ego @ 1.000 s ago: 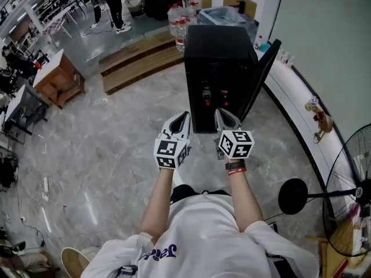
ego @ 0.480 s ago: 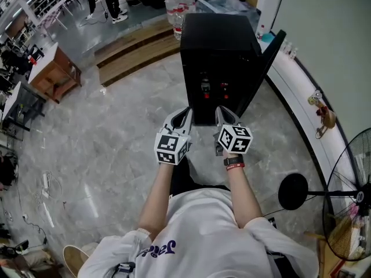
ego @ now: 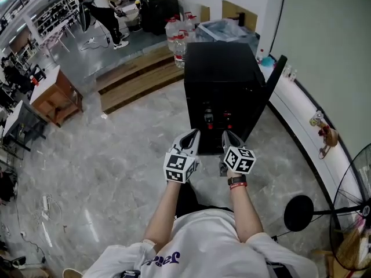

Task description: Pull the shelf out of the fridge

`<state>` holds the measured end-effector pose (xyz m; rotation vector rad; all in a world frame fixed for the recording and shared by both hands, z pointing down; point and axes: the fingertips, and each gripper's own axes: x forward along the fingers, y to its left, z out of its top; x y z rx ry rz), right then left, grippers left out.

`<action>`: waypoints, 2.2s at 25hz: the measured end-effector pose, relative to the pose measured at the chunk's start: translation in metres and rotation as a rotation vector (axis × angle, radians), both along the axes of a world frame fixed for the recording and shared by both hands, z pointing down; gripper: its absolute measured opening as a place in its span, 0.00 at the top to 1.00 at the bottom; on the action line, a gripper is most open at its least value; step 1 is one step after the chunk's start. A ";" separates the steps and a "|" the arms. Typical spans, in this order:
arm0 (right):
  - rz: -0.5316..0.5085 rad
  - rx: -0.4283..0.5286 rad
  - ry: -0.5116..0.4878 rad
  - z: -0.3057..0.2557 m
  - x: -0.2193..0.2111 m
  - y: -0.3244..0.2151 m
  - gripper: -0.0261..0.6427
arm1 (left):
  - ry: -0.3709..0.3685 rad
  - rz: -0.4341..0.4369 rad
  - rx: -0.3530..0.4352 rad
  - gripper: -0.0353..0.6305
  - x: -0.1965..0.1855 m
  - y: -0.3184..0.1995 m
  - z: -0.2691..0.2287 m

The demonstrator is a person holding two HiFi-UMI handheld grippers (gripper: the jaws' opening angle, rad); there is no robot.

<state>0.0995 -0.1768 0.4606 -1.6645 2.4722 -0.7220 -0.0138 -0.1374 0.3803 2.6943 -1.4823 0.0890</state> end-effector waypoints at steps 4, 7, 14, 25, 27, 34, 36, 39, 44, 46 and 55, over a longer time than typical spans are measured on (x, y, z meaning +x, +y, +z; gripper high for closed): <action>0.010 -0.014 -0.016 0.011 0.000 -0.016 0.94 | 0.000 0.008 0.002 0.92 0.000 -0.014 0.005; 0.015 -0.023 -0.030 0.022 -0.001 -0.024 0.93 | -0.002 0.011 0.008 0.92 -0.003 -0.020 0.011; 0.027 -0.042 -0.058 0.054 0.002 -0.048 0.90 | 0.003 0.019 -0.002 0.92 0.000 -0.040 0.038; 0.073 -0.112 -0.181 0.118 0.006 -0.090 0.81 | 0.000 0.050 -0.022 0.92 0.006 -0.072 0.082; 0.086 -0.125 -0.210 0.129 0.005 -0.097 0.78 | 0.000 0.050 -0.024 0.92 0.004 -0.079 0.088; 0.114 -0.194 -0.332 0.174 -0.005 -0.130 0.70 | -0.002 0.060 -0.034 0.92 0.000 -0.112 0.107; 0.122 -0.208 -0.358 0.181 -0.005 -0.136 0.68 | -0.003 0.069 -0.040 0.92 0.001 -0.118 0.108; 0.129 -0.216 -0.398 0.184 -0.009 -0.147 0.65 | -0.011 0.076 -0.043 0.92 -0.005 -0.127 0.103; 0.135 -0.218 -0.473 0.188 -0.013 -0.165 0.61 | -0.020 0.066 -0.036 0.92 -0.017 -0.137 0.098; 0.144 -0.230 -0.512 0.194 -0.011 -0.173 0.58 | -0.024 0.068 -0.042 0.92 -0.017 -0.143 0.102; 0.172 -0.249 -0.679 0.228 0.007 -0.206 0.52 | -0.014 0.086 -0.069 0.92 0.001 -0.161 0.131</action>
